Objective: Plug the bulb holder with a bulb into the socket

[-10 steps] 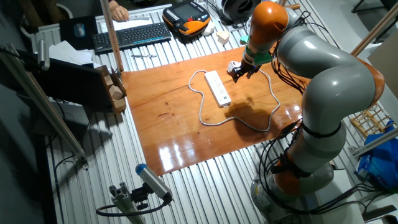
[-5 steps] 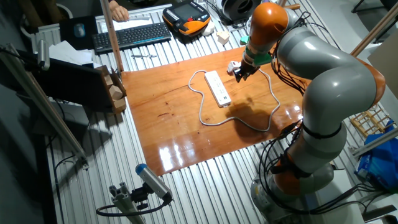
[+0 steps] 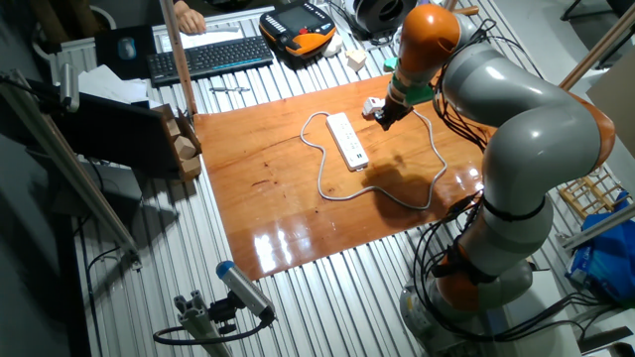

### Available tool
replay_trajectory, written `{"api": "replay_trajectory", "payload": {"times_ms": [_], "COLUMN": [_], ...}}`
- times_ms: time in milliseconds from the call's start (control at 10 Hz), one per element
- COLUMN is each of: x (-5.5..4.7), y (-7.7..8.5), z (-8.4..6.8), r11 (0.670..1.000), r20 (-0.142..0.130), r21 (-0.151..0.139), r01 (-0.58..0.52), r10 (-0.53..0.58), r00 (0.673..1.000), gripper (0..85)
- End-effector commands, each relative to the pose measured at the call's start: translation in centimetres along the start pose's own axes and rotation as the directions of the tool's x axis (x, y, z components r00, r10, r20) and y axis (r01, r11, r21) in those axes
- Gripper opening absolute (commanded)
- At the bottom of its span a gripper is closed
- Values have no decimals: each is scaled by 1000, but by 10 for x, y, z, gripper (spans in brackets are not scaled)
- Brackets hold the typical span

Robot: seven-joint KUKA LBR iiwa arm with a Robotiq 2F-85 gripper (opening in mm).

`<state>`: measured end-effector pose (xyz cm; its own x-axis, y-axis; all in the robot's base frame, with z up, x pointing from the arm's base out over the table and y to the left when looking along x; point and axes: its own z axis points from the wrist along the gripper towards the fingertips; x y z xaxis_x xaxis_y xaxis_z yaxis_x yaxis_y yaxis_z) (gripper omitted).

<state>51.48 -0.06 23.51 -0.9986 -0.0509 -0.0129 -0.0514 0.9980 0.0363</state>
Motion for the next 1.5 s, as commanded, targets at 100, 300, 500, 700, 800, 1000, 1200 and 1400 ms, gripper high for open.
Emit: {"api": "replay_trajectory", "payload": {"times_ms": [100, 300, 500, 700, 800, 1000, 1200, 1400], "x": [-1, -1, -2, -3, -4, -5, -6, -7], "y": [-2, -1, -1, 0, 0, 0, 3, 4], "z": [1, -1, 0, 0, 1, 2, 2, 3], "r11": [999, 1000, 999, 998, 997, 992, 984, 980], "r20": [-6, 6, -27, -54, -51, -22, -12, -16], "r21": [-46, -14, -26, -34, -18, 31, 50, 41], "r01": [-11, -28, -31, -51, -80, -122, -169, -196], "r10": [11, 28, 30, 49, 79, 123, 170, 197], "r00": [1000, 1000, 999, 997, 996, 992, 985, 980], "gripper": [0, 0, 0, 0, 0, 0, 0, 0]}}
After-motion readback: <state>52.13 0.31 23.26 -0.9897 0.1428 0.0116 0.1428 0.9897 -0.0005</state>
